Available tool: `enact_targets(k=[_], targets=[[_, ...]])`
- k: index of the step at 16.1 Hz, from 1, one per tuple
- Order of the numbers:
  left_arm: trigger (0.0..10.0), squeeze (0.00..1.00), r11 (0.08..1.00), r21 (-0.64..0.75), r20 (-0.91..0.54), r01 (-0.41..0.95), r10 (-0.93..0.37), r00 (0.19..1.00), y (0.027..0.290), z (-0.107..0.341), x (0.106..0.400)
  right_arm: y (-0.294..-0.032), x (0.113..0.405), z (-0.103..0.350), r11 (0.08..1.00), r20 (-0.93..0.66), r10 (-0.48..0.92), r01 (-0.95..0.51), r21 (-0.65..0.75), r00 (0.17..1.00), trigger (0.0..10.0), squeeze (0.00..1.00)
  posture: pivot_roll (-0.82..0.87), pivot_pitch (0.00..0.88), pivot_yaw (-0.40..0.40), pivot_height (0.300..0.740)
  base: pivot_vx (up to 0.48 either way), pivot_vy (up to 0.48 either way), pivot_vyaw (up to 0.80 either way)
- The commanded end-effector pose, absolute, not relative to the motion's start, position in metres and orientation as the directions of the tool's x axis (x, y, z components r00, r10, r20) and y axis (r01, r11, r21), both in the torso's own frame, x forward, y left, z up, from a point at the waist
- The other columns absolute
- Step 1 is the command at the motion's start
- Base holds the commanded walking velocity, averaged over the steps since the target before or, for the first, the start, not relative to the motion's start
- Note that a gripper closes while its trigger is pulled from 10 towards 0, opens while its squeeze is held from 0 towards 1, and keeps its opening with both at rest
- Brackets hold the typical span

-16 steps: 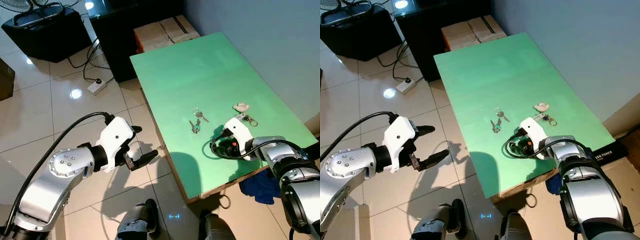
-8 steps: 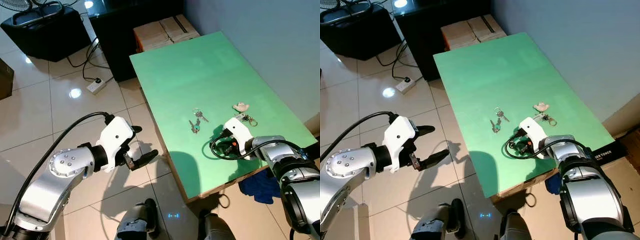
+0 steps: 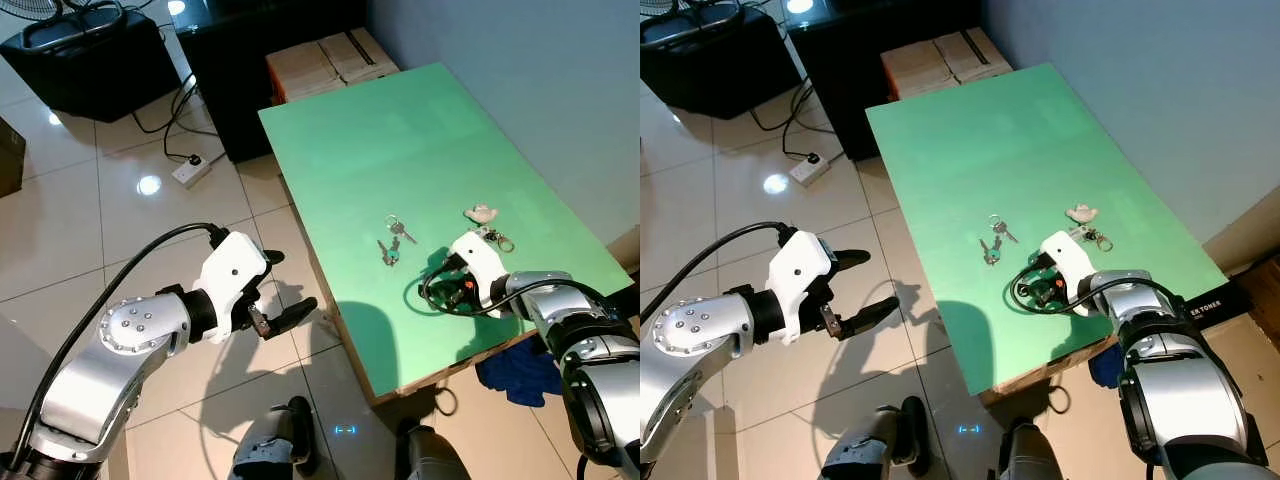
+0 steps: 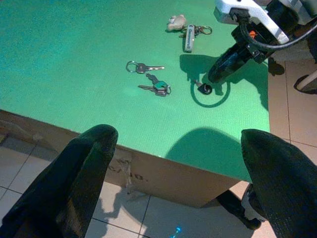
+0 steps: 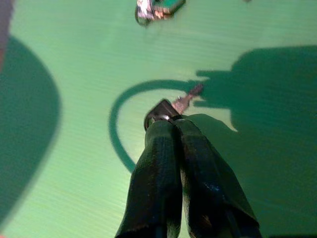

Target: Hang keys on a hook

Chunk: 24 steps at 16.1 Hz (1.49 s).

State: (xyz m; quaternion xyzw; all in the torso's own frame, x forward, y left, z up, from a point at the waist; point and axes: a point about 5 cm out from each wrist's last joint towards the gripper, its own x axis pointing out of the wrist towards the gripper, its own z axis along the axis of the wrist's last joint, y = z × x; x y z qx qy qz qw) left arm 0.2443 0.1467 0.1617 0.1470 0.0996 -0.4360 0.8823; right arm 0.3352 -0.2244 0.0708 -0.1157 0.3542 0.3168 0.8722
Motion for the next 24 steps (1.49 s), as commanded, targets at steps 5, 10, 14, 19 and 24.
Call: enact_targets(k=[5, 10, 14, 19, 24], targets=[[10.0, 0.0, 0.585, 0.171, -0.298, 0.793, -0.736, 0.608, 0.147, 0.161, 0.241, -0.231, 0.344, 0.097, 0.773, -0.518, 0.589, -0.618, 0.14, 0.62, 0.0, 0.0, 0.04, 0.266, 0.074, 0.74, 0.0, 0.0, 0.0], [10.0, 0.0, 0.577, 0.178, -0.304, 0.797, -0.738, 0.602, 0.148, 0.162, 0.244, -0.231, 0.341, 0.089, 0.76, -0.58, 0.529, -0.65, -0.002, 0.62, 3.1, 0.0, 0.04, 0.272, 0.097, 0.74, 0.0, 0.0, 0.0], [10.0, 0.0, 0.568, 0.178, -0.311, 0.804, -0.743, 0.593, 0.148, 0.163, 0.242, -0.229, 0.343, 0.087, 0.77, -0.619, 0.488, -0.638, -0.026, 0.615, 10.0, 1.0, 0.05, 0.283, 0.102, 0.74, 0.0, 0.0, 0.0], [10.0, 0.0, 0.572, 0.168, -0.322, 0.803, -0.738, 0.593, 0.151, 0.163, 0.233, -0.225, 0.343, 0.087, 0.742, -0.649, 0.514, -0.67, 0.009, 0.561, 10.0, 1.0, 0.06, 0.311, 0.075, 0.74, 0.0, 0.0, 0.0], [10.0, 0.0, 0.575, 0.162, -0.324, 0.802, -0.737, 0.594, 0.151, 0.163, 0.228, -0.222, 0.343, 0.086, 0.726, -0.657, 0.532, -0.687, 0.028, 0.535, 10.0, 1.0, 0.06, 0.32, 0.064, 0.74, 0.0, 0.0, 0.0]])
